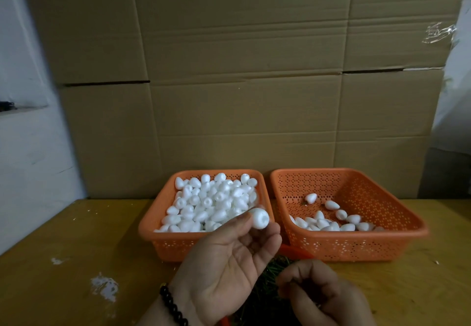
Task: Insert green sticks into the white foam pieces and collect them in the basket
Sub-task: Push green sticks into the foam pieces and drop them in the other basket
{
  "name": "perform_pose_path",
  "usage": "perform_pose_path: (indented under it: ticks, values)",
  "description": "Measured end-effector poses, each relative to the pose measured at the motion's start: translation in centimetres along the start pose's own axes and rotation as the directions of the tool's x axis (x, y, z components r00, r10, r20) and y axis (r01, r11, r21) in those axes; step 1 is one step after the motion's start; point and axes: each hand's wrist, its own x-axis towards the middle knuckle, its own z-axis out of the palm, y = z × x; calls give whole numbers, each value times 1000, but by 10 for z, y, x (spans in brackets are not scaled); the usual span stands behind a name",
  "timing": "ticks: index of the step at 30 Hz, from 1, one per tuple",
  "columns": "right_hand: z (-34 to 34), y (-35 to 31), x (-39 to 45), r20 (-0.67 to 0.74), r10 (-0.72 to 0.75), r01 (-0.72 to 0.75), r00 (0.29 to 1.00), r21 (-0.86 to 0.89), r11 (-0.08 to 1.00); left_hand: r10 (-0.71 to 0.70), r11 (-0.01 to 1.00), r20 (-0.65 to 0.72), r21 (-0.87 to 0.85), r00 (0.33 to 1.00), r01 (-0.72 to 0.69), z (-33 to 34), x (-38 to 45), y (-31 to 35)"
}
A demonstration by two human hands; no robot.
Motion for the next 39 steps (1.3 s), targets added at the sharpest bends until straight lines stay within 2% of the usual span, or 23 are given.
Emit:
perform_pose_path:
  ticks: [3, 9, 14, 18, 25, 28, 32, 39]
  values:
    - [-4, 1, 2, 36, 32, -35, 999, 98, 995, -74, 995, -27, -69, 997, 72, -3, 2, 0]
    - [-8, 5, 13, -56, 1, 12, 998, 242, 970, -178, 972, -89, -172, 980, 161, -9, 10, -6]
    - [-12, -2, 15, 18, 187, -175, 982, 447, 877, -231, 948, -131, -255, 964, 192, -16, 15, -9]
    - [-14, -6, 18, 60, 279, -267, 958, 537, 800, -197, 963, -149, -214, 969, 163, -17, 17, -14]
    - [-11, -9, 17, -7, 240, -192, 971, 582, 791, -109, 994, -131, 5, 985, 111, -11, 12, -23]
    - [-11, -6, 17, -49, 223, -160, 974, 549, 820, -97, 993, -111, 63, 989, 104, -10, 11, -23]
    - [-13, -5, 17, -123, 149, -81, 981, 437, 896, -119, 985, -97, 113, 988, 130, -10, 11, -25]
    - [-13, -4, 17, -128, 161, -91, 979, 432, 897, -89, 988, -69, 118, 994, 96, -6, 10, -29]
